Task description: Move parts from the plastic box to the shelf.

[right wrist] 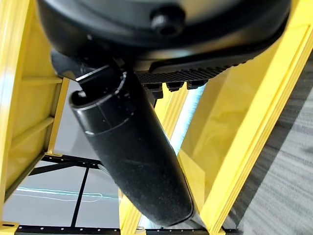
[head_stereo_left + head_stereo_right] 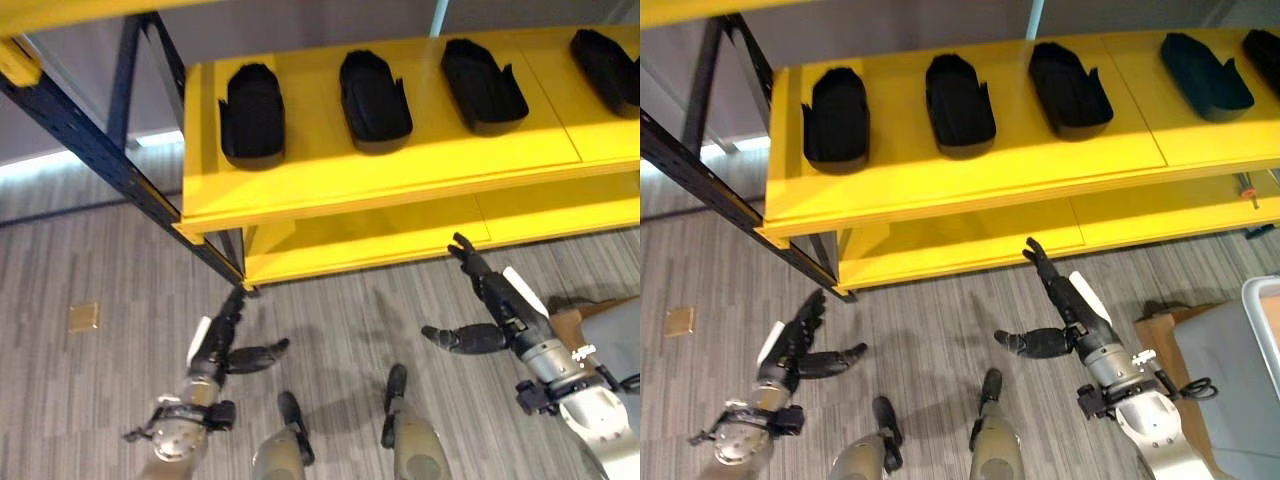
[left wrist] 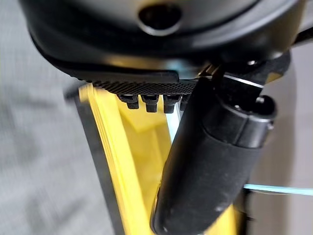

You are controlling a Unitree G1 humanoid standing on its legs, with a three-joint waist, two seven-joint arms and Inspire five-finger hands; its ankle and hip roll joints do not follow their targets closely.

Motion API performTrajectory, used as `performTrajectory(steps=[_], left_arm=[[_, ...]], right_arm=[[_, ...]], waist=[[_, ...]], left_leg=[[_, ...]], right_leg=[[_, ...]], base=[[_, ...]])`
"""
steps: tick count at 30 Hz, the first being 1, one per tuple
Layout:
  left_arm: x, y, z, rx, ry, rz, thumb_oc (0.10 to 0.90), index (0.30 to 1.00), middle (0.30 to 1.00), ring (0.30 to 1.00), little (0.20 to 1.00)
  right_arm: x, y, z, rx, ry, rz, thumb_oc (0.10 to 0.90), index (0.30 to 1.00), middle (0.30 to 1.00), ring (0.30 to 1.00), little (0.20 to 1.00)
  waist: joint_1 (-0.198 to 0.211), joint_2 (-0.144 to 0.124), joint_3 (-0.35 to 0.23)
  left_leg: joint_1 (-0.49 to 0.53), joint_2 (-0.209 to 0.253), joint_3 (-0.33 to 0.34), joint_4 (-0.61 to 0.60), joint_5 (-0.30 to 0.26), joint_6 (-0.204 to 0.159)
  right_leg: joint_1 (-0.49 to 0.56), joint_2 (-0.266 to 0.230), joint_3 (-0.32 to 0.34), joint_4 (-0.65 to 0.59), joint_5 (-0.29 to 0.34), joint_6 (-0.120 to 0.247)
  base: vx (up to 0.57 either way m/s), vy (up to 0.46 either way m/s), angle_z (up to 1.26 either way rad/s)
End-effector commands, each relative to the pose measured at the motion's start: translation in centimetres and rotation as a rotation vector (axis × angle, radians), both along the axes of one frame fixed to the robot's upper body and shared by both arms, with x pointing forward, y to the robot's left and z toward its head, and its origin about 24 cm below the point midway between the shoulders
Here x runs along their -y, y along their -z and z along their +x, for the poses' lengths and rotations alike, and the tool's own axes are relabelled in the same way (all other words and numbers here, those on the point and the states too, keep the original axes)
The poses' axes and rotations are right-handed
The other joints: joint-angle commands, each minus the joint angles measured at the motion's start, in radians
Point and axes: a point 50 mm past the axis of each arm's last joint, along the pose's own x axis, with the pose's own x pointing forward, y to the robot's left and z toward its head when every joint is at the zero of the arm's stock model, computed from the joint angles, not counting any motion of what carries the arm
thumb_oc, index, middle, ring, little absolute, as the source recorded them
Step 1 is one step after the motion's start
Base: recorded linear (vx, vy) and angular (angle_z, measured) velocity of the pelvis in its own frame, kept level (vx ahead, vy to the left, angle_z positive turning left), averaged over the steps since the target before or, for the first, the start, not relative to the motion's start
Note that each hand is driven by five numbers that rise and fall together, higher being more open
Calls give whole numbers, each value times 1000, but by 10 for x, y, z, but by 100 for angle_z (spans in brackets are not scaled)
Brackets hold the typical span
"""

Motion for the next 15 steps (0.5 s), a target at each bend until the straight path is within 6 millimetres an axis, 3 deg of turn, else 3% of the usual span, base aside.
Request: performTrajectory(steps=[1,6,15], left_arm=[[24,-28,22,176,39,-719,900,1000,1000,1000,1000],[39,-22,11,130,80,-793,900,1000,1000,1000,1000],[32,-14,5,118,54,-672,900,1000,1000,1000,1000]], right_arm=[[-12,-22,3,171,-35,227,900,1000,1000,1000,1000],[-15,-7,-3,105,-14,328,900,1000,1000,1000,1000],[-17,2,-9,57,-9,401,900,1000,1000,1000,1000]], waist=[[-18,-48,-95],[-16,-48,-164],[-21,-45,-252]], left_leg=[[12,-21,-82,13,7,9],[51,-10,-92,-41,36,4],[103,9,-78,-95,57,-3]], right_leg=[[60,7,8,52,-88,61],[101,27,-13,20,-93,62],[139,52,-4,-15,-89,62]], base=[[-48,-172,37],[-33,-71,18],[-27,-31,1]])
